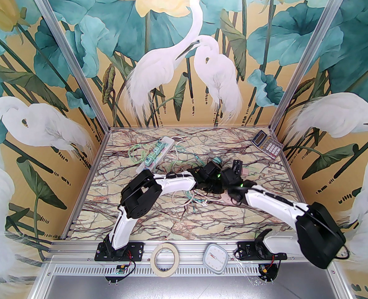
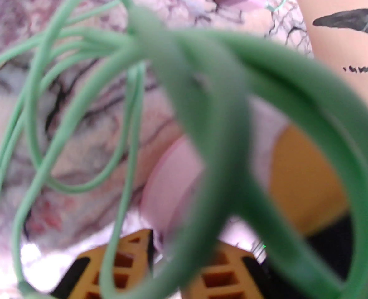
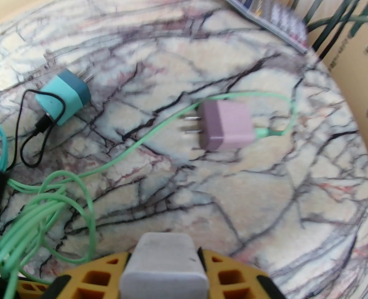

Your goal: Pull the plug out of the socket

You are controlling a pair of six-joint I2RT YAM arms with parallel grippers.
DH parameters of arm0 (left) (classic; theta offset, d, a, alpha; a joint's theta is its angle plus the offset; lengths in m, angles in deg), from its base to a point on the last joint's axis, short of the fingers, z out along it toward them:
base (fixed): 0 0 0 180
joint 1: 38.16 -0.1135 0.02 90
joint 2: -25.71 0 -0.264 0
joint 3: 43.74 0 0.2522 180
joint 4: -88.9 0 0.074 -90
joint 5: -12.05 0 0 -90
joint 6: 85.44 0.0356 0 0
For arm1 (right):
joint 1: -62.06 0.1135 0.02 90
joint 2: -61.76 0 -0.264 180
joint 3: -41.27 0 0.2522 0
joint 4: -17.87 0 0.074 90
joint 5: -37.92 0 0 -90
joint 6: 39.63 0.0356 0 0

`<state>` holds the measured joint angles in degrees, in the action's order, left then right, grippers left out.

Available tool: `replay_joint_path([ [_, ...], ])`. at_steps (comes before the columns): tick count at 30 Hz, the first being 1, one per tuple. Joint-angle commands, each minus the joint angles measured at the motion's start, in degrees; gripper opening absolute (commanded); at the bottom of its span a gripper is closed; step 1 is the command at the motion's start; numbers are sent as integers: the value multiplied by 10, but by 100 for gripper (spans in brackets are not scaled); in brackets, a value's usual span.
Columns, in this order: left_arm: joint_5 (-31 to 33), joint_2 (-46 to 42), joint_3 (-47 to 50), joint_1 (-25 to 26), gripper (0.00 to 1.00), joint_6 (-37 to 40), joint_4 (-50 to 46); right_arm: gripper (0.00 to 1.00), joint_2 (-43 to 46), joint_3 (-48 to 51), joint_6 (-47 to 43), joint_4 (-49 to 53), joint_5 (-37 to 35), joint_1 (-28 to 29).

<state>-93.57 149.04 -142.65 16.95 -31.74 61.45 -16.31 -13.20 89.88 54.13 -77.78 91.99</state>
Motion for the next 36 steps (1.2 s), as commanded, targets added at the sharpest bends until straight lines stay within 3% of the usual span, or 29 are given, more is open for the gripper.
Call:
replay_joint_path([
  [1,82,58,21,21,21,12,-31,21,-42,-73,-57,-48,146,-24],
  [4,84,55,23,21,21,13,-31,18,-68,-103,-66,-27,142,-37],
  [8,85,55,23,21,21,13,-30,18,-19,-70,-41,-51,172,-24],
  [17,83,64,7,21,21,13,-35,20,107,-4,20,-17,96,107],
  [23,85,64,9,21,21,14,-36,22,145,36,40,-19,79,127],
  [28,84,62,5,21,21,16,-39,22,106,7,4,-17,54,104],
  [36,88,50,11,21,21,19,-44,22,12,-30,-30,-68,179,-30],
])
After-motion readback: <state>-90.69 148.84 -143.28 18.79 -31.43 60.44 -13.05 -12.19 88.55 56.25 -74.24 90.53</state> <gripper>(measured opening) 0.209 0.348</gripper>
